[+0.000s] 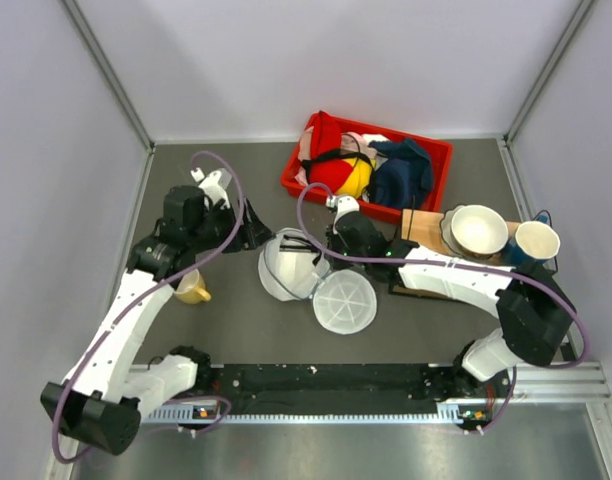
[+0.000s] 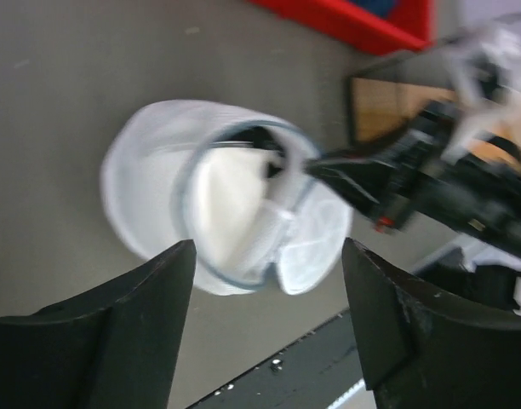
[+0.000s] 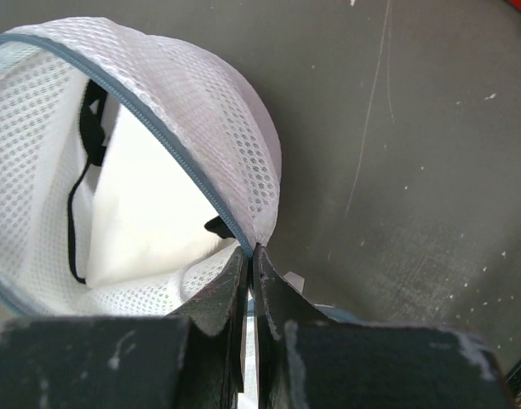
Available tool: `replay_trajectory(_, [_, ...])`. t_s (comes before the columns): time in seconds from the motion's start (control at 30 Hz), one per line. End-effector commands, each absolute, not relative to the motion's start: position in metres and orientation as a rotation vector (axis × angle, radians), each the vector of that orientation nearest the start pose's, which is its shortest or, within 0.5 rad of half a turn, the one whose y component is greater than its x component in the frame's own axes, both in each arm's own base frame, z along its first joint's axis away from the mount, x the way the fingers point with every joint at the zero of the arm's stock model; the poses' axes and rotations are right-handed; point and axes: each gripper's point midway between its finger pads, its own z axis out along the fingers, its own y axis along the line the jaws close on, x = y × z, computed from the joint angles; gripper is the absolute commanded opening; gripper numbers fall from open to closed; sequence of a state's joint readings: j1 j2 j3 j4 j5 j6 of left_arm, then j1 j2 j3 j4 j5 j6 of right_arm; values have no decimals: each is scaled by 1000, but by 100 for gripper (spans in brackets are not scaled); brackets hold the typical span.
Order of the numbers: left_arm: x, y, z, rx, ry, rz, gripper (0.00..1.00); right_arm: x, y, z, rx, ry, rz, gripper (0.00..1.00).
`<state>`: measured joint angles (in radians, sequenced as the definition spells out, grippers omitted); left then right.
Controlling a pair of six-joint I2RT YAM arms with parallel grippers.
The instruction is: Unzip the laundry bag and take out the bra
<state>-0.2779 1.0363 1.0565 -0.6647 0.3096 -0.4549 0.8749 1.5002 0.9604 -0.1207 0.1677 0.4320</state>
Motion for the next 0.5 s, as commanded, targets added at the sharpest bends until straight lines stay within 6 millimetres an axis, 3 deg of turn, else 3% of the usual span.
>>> replay_trajectory(0.0, [237,-206,274,116,2145,-1131,68,274,330,161,-387,2164,646,0])
replay_trajectory(0.03, [230,-220,274,115,2149,-1210,64,274,330,161,-386,2165,647,0])
replay_trajectory(0.13, [231,-239,247,96,2203,-1267,53,273,332,160,-379,2172,662,0])
replay_trajectory(0.3, [256,-240,199,-31,2291,-1166,42,269,333,161,-363,2169,697,0])
replay_trajectory(0.47, [274,-245,181,-104,2320,-1140,41,266,328,163,-359,2159,703,0])
